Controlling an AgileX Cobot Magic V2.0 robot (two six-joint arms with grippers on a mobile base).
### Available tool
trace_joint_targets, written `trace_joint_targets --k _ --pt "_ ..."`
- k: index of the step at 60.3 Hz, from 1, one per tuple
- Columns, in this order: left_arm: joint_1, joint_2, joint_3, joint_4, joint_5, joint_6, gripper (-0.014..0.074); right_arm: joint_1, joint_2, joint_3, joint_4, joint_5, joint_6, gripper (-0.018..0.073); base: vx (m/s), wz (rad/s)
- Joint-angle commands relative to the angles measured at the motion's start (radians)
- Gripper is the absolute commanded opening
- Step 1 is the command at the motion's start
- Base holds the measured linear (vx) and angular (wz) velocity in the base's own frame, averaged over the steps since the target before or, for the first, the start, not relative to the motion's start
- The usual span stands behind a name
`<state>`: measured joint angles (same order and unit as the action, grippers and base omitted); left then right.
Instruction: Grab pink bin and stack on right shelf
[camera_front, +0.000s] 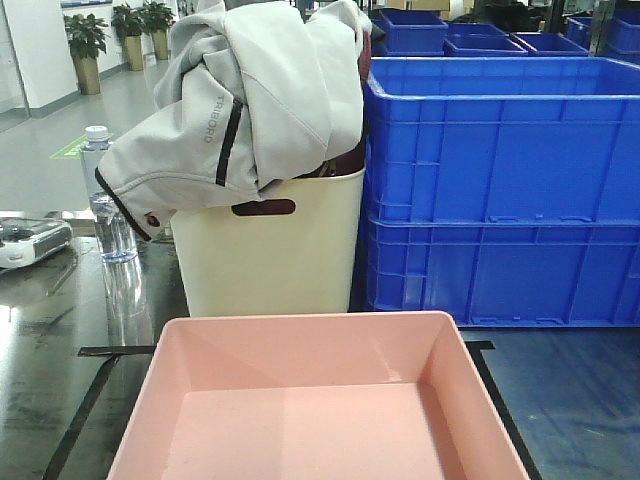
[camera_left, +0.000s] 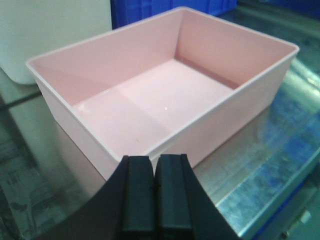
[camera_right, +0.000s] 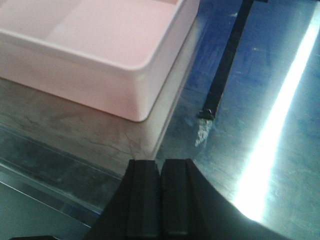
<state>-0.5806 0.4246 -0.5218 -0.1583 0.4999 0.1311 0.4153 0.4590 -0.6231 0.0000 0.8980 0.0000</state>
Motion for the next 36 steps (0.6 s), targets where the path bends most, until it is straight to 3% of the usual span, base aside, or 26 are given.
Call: trace_joint_targets --k 1,25,32,36 --pt "-0.007 -0.008 0.022 -0.016 -0.141 -0.006 -0.0008 -0.007 -0.003 0.0 -0.026 -0.068 -0.011 -0.0015 0.0 0.0" --pt "-0.006 -0.034 0.07 -0.017 -0.088 -0.006 -0.0007 -0.007 -0.003 0.01 -0.024 -0.043 -0.011 -0.0012 0.0 0.0" --pt "0.102 -0.134 0.097 -0.012 -0.102 0.004 -0.0007 -0.007 -0.003 0.01 -0.031 -0.043 -0.011 -0.0012 0.0 0.0" --pt "0.21 -0.207 0.143 -0.005 -0.133 0.003 -0.0007 -0.007 -0.003 0.01 -0.029 -0.043 -0.011 -0.0012 0.0 0.0"
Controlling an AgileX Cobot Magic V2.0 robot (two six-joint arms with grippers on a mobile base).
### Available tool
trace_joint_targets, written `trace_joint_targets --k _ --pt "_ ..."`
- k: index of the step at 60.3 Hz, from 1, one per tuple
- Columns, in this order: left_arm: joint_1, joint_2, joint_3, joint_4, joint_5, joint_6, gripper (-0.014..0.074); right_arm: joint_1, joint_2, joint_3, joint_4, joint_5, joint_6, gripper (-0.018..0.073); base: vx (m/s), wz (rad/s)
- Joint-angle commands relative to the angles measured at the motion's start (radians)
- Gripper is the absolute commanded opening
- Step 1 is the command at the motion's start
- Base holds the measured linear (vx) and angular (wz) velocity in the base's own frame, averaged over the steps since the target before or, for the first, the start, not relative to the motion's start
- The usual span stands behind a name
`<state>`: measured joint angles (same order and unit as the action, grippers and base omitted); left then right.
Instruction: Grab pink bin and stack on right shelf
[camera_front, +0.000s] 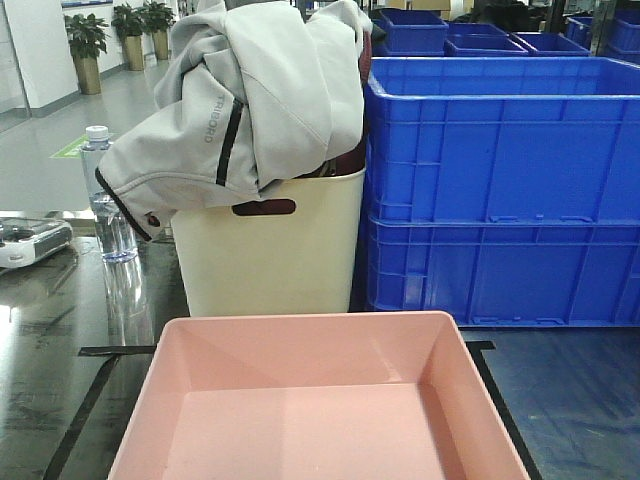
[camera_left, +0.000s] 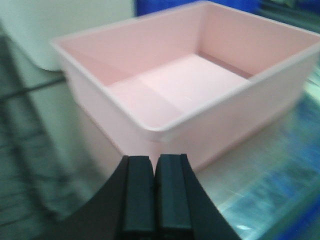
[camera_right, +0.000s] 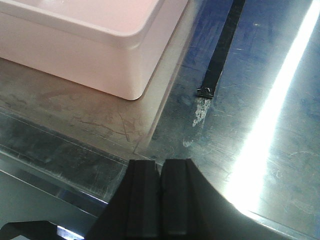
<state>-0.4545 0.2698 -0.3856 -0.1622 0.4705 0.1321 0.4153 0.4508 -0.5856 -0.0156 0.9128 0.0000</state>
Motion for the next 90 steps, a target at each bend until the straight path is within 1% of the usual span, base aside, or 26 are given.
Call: trace_joint_targets --k 1,5,8,12,16,19,21,23,29,32,36,38,45,48,90 --pt "0.116 -0.073 0.026 -0.001 -0.12 0.002 -0.0007 -0.007 0.005 -0.027 -0.013 -0.058 -0.011 -0.0012 0.0 0.0" --pt "0.211 -0.144 0.094 0.01 -0.181 0.002 -0.0007 -0.007 0.005 -0.027 -0.013 -0.058 -0.011 -0.0012 0.0 0.0" --pt "0.267 -0.185 0.139 0.011 -0.219 0.003 -0.0006 -0.007 0.005 -0.027 -0.012 -0.058 -0.011 -0.0012 0.0 0.0" --pt "0.304 -0.226 0.204 0.015 -0.251 0.003 -0.0006 -0.007 0.005 -0.027 -0.012 -0.058 -0.011 -0.0012 0.0 0.0" --pt "0.318 -0.239 0.251 0.015 -0.283 0.003 -0.0006 -0.007 0.005 -0.027 -0.012 -0.058 -0.011 -0.0012 0.0 0.0" --pt "0.318 -0.243 0.294 0.016 -0.333 0.002 -0.0006 -0.007 0.005 -0.027 -0.013 -0.058 -0.011 -0.0012 0.0 0.0" --pt "0.318 -0.244 0.317 0.034 -0.363 -0.004 -0.0006 -0.007 0.005 -0.027 -0.013 -0.058 -0.011 -0.0012 0.0 0.0" --pt "0.318 -0.247 0.334 0.062 -0.387 -0.023 -0.0006 -0.007 0.005 -0.027 -0.013 -0.058 -0.011 -0.0012 0.0 0.0" --pt "0.32 -0.273 0.373 0.177 -0.43 -0.123 -0.0006 -0.007 0.005 -0.027 -0.013 -0.058 -0.011 -0.0012 0.0 0.0" --pt "0.334 -0.287 0.394 0.216 -0.447 -0.178 -0.0006 -0.007 0.005 -0.027 -0.013 -0.058 -0.011 -0.0012 0.0 0.0" --pt "0.365 -0.299 0.43 0.222 -0.471 -0.223 -0.0006 -0.007 0.005 -0.027 -0.013 -0.058 -0.011 -0.0012 0.0 0.0" --pt "0.382 -0.299 0.431 0.216 -0.457 -0.238 -0.0006 -0.007 0.005 -0.027 -0.013 -0.058 -0.011 -0.0012 0.0 0.0" --pt "0.427 -0.299 0.429 0.216 -0.458 -0.243 -0.0006 -0.007 0.005 -0.027 -0.012 -0.058 -0.011 -0.0012 0.0 0.0" --pt "0.435 -0.299 0.429 0.216 -0.46 -0.243 -0.0006 -0.007 0.005 -0.027 -0.012 -0.058 -0.011 -0.0012 0.0 0.0" --pt "0.435 -0.298 0.428 0.216 -0.459 -0.242 -0.0006 -0.007 0.005 -0.027 -0.013 -0.055 -0.011 -0.0009 0.0 0.0"
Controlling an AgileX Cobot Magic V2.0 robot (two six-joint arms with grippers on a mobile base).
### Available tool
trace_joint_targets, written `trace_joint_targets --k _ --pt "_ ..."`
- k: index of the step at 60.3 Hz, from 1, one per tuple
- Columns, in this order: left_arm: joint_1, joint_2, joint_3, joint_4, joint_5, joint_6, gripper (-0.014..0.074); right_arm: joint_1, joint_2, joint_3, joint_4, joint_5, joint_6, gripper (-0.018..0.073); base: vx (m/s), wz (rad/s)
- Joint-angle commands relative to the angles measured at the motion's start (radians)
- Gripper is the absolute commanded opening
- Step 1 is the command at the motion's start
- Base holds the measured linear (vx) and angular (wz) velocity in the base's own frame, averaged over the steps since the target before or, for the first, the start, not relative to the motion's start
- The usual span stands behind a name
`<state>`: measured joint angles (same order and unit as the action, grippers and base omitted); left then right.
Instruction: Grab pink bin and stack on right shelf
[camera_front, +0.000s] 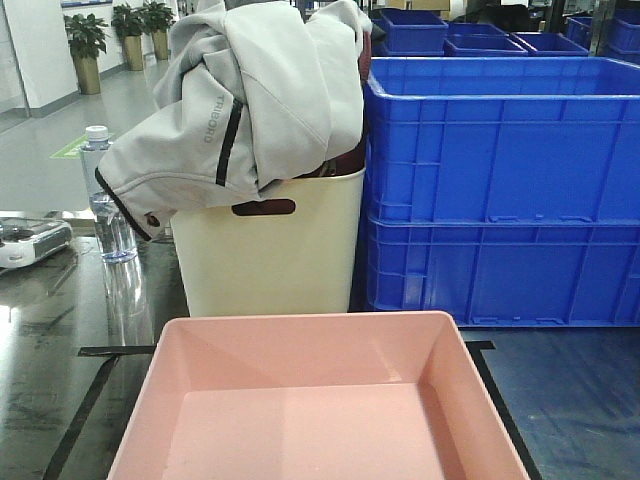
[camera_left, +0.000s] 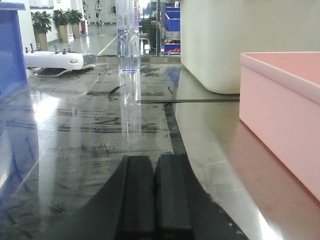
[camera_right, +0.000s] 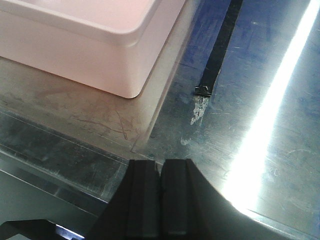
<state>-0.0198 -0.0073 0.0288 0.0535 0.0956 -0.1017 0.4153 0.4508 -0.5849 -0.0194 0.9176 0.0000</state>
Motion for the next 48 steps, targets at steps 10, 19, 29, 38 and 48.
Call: trace_joint_targets --k 10,19,29,38,48 --pt "0.0 -0.021 0.014 0.0 -0.084 -0.008 -0.0006 -0.045 -0.063 0.02 -0.043 -0.131 -0.033 -0.0009 0.0 0.0" --pt "0.0 -0.021 0.014 0.0 -0.084 -0.008 -0.0006 -0.212 -0.215 0.22 -0.043 -0.441 -0.033 -0.0009 0.0 0.0" --pt "0.0 -0.021 0.014 0.0 -0.084 -0.008 -0.0006 -0.329 -0.369 0.422 -0.043 -0.715 -0.033 -0.0009 0.0 0.0" --pt "0.0 -0.021 0.014 0.0 -0.084 -0.008 -0.0006 -0.367 -0.443 0.534 -0.042 -0.849 -0.032 -0.0009 0.0 0.0" --pt "0.0 -0.02 0.014 0.0 -0.084 -0.008 -0.0006 -0.369 -0.476 0.62 -0.036 -0.961 -0.028 -0.0009 0.0 0.0"
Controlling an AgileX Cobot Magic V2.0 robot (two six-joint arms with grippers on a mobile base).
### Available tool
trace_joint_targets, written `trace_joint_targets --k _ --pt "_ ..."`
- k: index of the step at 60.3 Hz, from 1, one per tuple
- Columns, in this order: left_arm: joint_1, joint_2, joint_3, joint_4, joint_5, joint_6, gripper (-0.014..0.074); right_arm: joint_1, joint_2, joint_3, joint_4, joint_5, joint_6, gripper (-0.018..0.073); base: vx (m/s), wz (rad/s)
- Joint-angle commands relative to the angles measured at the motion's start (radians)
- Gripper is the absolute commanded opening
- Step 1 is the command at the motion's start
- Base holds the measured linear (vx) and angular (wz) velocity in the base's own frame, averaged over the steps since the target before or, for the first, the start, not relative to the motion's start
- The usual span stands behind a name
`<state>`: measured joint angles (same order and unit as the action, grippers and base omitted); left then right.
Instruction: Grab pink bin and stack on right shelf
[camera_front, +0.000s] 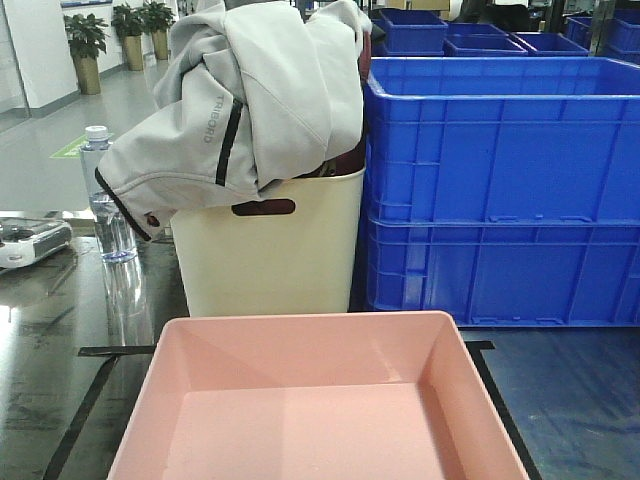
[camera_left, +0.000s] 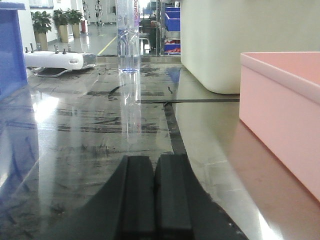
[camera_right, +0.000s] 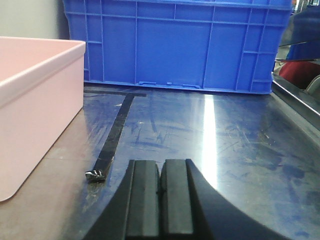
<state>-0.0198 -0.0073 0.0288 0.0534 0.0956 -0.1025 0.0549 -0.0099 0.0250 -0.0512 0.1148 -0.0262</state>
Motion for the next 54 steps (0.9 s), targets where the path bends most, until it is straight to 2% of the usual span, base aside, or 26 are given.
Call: trace_joint_targets --k 1,14,24,47,54 --pt "0.0 -0.02 0.014 0.0 -0.084 -0.007 -0.0006 -0.009 -0.015 0.01 -0.001 -0.153 -0.002 -0.0009 0.0 0.0" --pt "0.0 -0.02 0.014 0.0 -0.084 -0.007 -0.0006 -0.042 -0.015 0.007 0.051 -0.146 0.039 -0.0009 0.0 0.0" --pt "0.0 -0.02 0.014 0.0 -0.084 -0.007 -0.0006 -0.044 -0.015 0.007 0.029 -0.155 -0.004 -0.0009 0.0 0.0" --pt "0.0 -0.02 0.014 0.0 -0.084 -0.007 -0.0006 -0.044 -0.015 0.007 0.023 -0.153 -0.006 -0.0009 0.0 0.0" --pt "0.0 -0.02 0.014 0.0 -0.084 -0.007 -0.0006 -0.01 -0.015 0.007 0.023 -0.151 -0.006 -0.0009 0.0 0.0"
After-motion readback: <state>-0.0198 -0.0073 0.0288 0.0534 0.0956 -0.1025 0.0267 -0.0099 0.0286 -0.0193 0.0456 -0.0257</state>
